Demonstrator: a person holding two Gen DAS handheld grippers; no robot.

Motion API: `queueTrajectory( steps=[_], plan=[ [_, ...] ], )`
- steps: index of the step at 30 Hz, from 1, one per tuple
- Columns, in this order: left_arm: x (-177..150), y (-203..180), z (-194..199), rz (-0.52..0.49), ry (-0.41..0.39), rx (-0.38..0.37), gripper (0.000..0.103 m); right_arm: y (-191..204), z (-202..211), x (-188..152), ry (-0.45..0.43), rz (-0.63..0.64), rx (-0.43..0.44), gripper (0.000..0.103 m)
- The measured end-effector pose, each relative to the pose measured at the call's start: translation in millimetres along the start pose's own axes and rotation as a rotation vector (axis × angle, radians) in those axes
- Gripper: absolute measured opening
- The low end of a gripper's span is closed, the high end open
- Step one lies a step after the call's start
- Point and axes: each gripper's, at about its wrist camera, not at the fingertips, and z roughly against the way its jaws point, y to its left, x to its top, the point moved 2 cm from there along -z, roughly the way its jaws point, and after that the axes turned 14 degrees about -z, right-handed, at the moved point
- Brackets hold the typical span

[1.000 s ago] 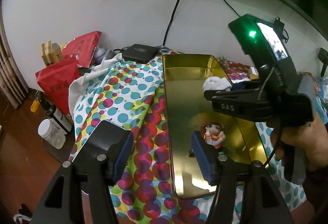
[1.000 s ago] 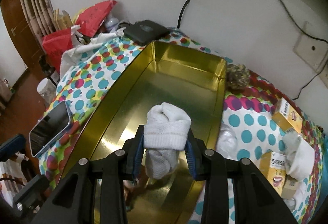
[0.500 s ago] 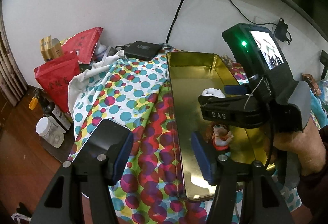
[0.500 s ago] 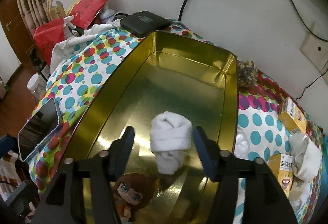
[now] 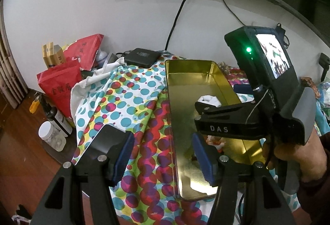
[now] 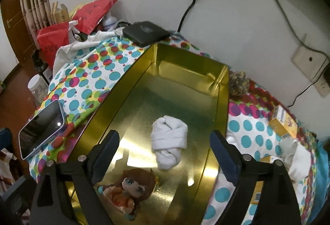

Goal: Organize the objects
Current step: 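Lower the doll into the gold tray with the left tool while the right tool drops the sock there, then move the right tool back toward the remaining white socks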

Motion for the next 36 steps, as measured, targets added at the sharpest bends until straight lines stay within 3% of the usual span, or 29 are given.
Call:
queueTrajectory(
  steps=[11, 25, 32, 36],
  plan=[
    [16.3, -27.5, 16.9, -0.043, -0.035, -0.020, 0.060, -30.5, 44.9, -8.8, -0.089, -0.018, -0.046, 0.097],
    [46.8, -116.7, 11.8, -0.150, -0.042, -0.137, 0.060, -136.4, 98.3, -57.4, -0.131, -0.135, -0.160, 0.098],
    [71.1, -161.4, -2.8, -0.178, -0.003, -0.208, 0.060, -180.2, 117.6, -84.7, -0.119, -0.190, -0.194, 0.098],
    [88.4, -186.5, -10.3, -0.219, 0.002, -0.213, 0.060, -203.1, 128.5, -96.1, -0.123, -0.229, -0.205, 0.098]
  ],
)
